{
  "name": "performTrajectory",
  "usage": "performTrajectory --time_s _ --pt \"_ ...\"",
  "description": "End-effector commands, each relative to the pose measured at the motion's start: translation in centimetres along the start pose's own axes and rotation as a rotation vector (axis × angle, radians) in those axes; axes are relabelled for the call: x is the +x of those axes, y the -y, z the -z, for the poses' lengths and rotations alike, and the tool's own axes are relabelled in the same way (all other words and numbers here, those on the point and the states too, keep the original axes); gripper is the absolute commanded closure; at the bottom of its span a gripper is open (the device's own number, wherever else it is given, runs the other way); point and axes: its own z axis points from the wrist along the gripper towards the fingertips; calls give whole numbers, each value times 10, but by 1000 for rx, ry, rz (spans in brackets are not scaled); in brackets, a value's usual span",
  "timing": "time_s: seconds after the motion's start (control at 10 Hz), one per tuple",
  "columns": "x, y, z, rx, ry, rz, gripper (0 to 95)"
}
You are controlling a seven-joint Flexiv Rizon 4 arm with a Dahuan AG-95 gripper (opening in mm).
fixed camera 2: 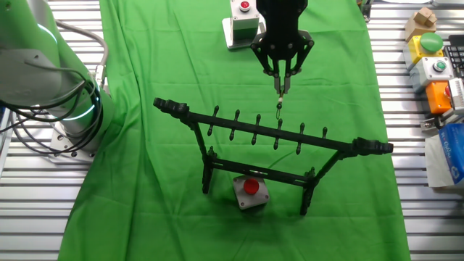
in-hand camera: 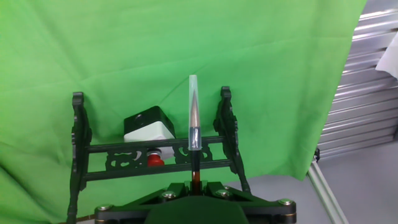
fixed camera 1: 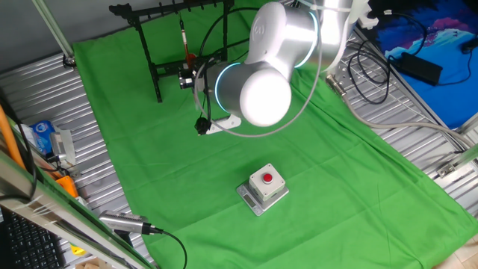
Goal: Place the brush on the pen rack
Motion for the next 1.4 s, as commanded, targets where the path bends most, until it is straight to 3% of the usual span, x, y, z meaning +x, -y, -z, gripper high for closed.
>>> performTrajectory --time_s 0.1,0.6,1.4 --pt "1 0 -1 0 7 2 950" --pt "1 8 2 5 6 3 950" --pt "-3 10 -5 21 7 -3 950"
